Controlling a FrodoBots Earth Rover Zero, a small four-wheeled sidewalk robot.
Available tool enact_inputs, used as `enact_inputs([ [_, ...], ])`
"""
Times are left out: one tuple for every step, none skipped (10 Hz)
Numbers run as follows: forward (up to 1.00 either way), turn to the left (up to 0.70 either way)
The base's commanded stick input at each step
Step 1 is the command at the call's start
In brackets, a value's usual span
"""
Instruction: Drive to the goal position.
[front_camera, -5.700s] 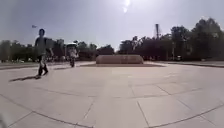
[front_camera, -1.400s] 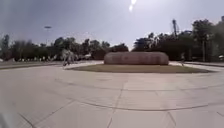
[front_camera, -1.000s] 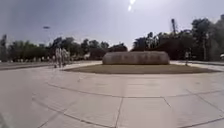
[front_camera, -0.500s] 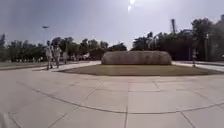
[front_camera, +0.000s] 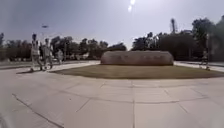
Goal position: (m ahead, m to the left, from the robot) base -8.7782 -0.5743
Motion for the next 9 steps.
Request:
enact_inputs([
  [1.00, 0.17],
  [1.00, 0.30],
  [1.00, 0.40],
  [1.00, 0.40],
  [1.00, 0.40],
  [1.00, 0.40],
  [1.00, 0.40],
  [1.00, 0.40],
  [1.00, 0.40],
])
